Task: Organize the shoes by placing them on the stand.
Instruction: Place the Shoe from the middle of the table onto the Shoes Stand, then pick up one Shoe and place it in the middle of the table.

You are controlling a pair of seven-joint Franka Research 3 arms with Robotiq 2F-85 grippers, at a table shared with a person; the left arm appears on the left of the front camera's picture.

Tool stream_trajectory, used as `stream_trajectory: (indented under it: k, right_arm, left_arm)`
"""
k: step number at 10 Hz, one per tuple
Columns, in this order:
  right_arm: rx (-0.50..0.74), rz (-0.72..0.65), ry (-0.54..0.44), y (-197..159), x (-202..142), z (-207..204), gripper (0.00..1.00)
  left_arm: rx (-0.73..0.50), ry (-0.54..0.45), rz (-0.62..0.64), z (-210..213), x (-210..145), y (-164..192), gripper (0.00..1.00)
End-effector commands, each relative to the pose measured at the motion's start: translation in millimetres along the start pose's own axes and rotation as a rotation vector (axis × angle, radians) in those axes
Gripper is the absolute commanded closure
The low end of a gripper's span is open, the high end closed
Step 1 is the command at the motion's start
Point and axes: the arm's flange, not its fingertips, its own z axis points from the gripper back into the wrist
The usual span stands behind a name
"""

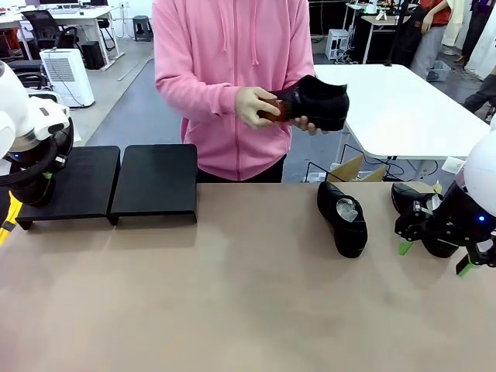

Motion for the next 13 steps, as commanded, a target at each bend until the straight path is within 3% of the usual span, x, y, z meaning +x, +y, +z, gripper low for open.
stream_trajectory:
  k: [1,4,6,7,13]
  right_arm:
    - [0.003,0.01,-0.005,0.9,1.3,-0.7,0.0]
    - [0.003,0.01,-0.005,0.9,1.3,-0.7,0.0]
    - [0.003,0.01,-0.005,0.9,1.3,-0.7,0.0]
    - [0.003,0.01,-0.005,0.9,1.3,-0.7,0.0]
    - [0.003,0.01,-0.005,0.9,1.3,-0.7,0.0]
  left_arm:
    - [0.026,-0.032,0.005,-3.1,7.1,-0.1,0.61]
    - [0.037,-0.042,0.014,-3.1,7.3,-0.1,0.03]
    - [0.038,-0.042,0.06,10.9,2.0,2.5,0.03]
    - [0.011,-0.021,0.003,1.9,7.5,2.9,0.03]
    - [0.011,-0.021,0.003,1.9,7.5,2.9,0.03]
